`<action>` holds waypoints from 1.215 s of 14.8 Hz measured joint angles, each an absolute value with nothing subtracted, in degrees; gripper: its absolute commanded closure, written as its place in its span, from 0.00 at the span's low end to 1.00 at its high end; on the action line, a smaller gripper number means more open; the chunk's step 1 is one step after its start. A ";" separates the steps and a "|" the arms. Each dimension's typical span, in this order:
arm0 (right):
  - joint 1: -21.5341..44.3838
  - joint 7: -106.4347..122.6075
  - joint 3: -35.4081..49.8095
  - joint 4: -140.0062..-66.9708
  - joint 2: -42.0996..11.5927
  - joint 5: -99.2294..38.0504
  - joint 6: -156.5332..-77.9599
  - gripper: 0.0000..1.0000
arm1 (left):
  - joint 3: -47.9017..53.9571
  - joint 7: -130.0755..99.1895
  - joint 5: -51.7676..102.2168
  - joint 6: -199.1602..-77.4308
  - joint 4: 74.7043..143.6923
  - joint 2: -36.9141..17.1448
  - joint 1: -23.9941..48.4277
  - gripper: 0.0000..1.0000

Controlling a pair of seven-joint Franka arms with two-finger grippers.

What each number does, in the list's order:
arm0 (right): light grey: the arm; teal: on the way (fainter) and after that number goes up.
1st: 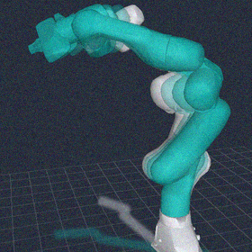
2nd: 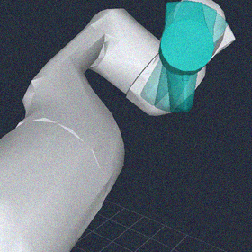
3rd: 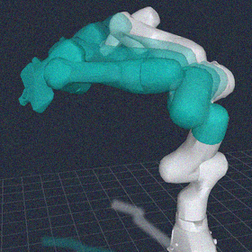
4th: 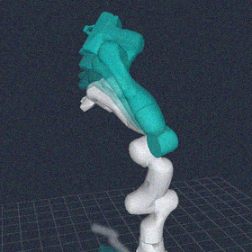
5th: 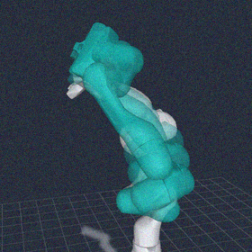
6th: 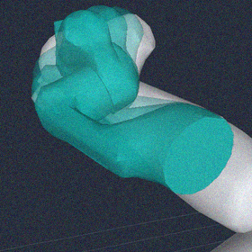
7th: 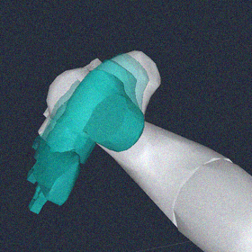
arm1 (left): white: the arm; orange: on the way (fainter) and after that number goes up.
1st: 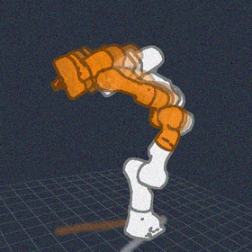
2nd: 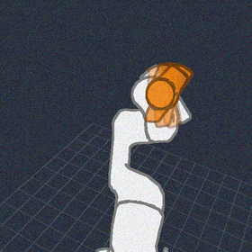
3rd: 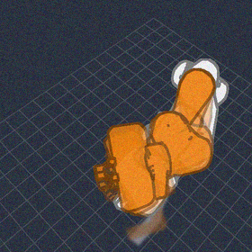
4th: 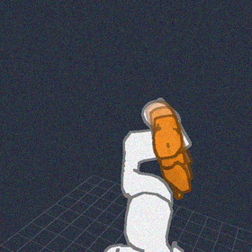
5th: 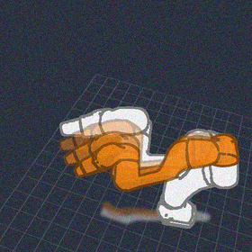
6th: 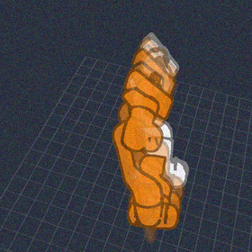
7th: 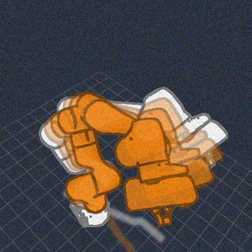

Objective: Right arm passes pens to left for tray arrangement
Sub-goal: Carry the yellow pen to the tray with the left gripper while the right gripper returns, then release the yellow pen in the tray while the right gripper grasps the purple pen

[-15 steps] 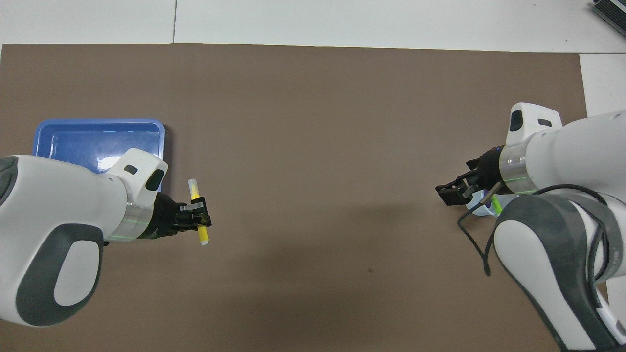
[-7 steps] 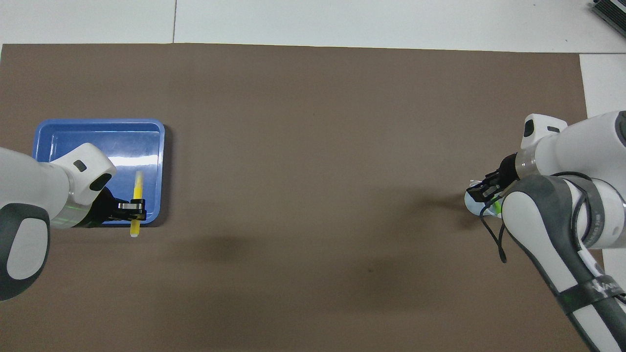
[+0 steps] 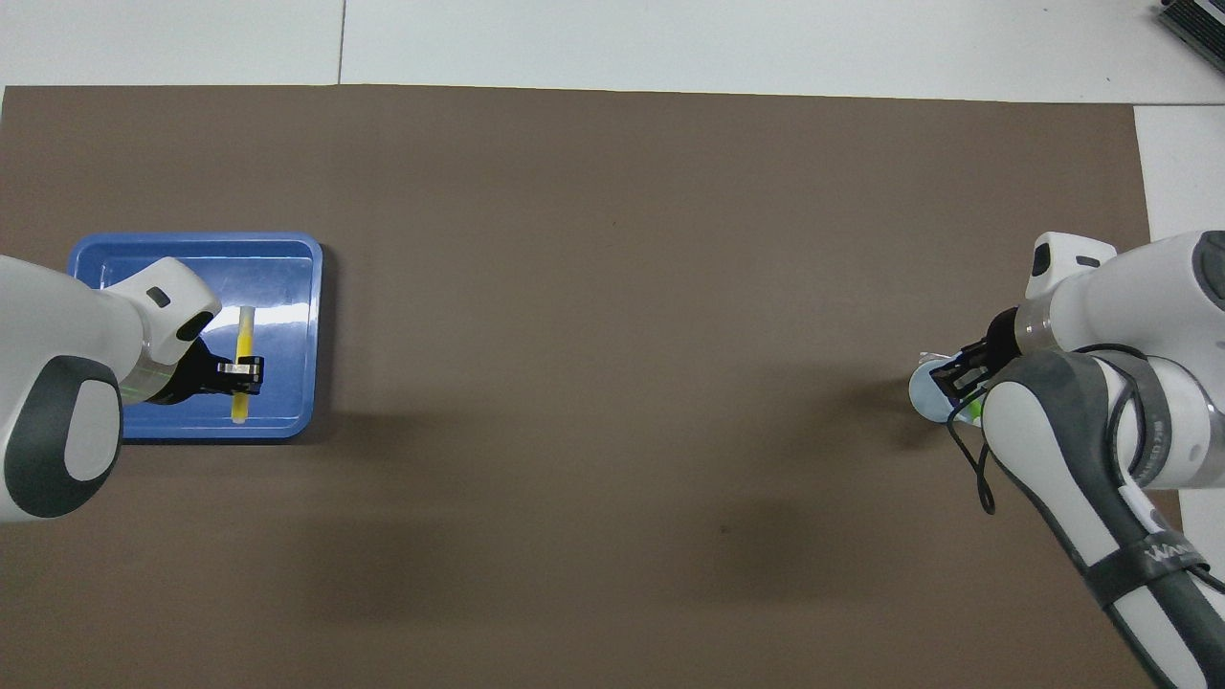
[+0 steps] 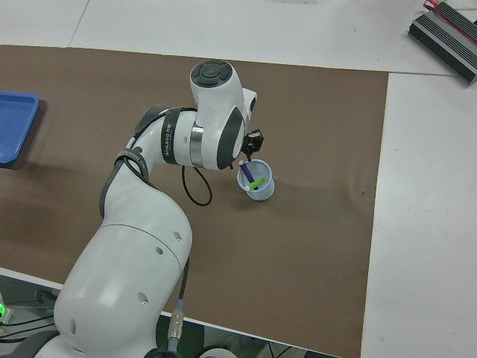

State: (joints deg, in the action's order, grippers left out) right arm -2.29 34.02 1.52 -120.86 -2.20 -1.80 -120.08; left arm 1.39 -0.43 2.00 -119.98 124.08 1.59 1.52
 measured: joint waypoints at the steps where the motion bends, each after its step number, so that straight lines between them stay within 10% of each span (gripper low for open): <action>1: -2.53 34.02 1.52 -121.26 -2.33 -1.80 -120.42 0.56 | 1.43 -0.33 1.37 -121.47 124.07 0.52 1.13 1.00; 9: -2.83 34.02 1.51 -121.29 -2.39 -1.48 -121.08 1.00 | 1.43 -0.23 0.98 -130.09 122.42 -7.58 0.77 1.00; 17: -3.89 34.02 1.51 -112.42 -2.17 -1.32 -110.59 1.00 | 1.44 -0.12 -1.37 -135.17 122.33 -11.83 -0.86 1.00; 18: -3.89 34.02 1.55 -109.24 -1.95 -1.32 -106.76 1.00 | 1.46 -0.08 -1.38 -135.94 122.40 -12.26 -1.01 0.84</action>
